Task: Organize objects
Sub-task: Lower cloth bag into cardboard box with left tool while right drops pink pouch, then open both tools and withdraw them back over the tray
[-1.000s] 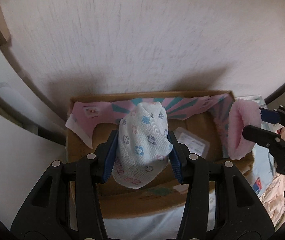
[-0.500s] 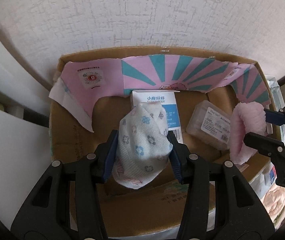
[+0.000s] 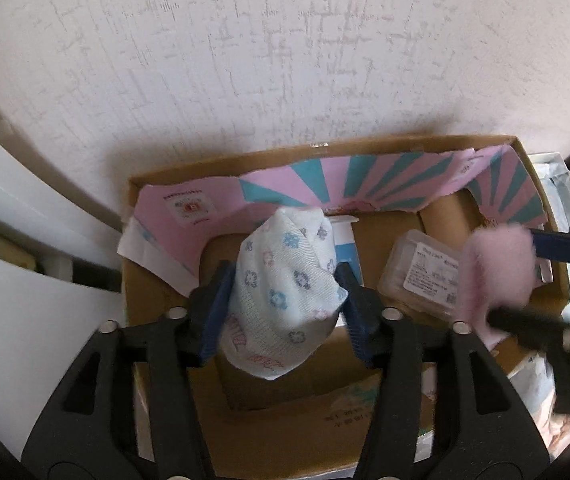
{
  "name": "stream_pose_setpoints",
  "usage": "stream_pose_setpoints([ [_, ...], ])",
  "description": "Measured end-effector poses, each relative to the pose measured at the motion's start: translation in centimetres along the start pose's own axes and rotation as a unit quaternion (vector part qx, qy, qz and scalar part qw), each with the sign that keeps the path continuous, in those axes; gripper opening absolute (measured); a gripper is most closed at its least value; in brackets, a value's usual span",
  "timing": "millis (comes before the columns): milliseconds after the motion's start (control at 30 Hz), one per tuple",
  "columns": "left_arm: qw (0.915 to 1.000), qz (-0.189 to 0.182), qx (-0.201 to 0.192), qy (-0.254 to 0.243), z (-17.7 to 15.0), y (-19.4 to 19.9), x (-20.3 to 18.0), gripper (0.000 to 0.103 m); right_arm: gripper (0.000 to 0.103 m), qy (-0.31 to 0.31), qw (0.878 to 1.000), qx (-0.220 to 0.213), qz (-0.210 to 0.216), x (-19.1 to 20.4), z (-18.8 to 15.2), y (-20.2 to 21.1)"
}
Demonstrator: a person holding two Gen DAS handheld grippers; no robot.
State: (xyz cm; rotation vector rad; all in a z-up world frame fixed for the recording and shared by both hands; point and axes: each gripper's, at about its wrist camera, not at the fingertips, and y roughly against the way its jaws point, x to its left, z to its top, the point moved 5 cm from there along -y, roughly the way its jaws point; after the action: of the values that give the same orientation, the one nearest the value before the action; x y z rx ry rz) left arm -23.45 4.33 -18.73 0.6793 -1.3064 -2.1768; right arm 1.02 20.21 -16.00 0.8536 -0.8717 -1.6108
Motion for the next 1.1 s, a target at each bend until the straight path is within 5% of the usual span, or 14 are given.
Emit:
stream_pose_setpoints([
  [33,1.0,-0.001,0.002,0.004,0.1,0.0,0.1,0.102,0.097,-0.002,1.0,-0.003,0.0,0.0,-0.1,0.1],
  [67,0.9999,0.001,-0.004,0.011,0.2,0.2,0.4,0.103,0.1,-0.008,1.0,-0.004,-0.021,-0.4,-0.3,0.1],
  [267,0.9992,-0.013,-0.006,0.038,0.5,1.0,1.6,0.103,0.103,-0.036,0.999,-0.01,0.013,-1.2,-1.1,0.4],
  [1100,0.9978,-0.015,-0.053,0.037,1.5,5.8,-3.2,0.103,0.103,0.014,0.999,-0.038,-0.002,-1.3,-2.3,6.6],
])
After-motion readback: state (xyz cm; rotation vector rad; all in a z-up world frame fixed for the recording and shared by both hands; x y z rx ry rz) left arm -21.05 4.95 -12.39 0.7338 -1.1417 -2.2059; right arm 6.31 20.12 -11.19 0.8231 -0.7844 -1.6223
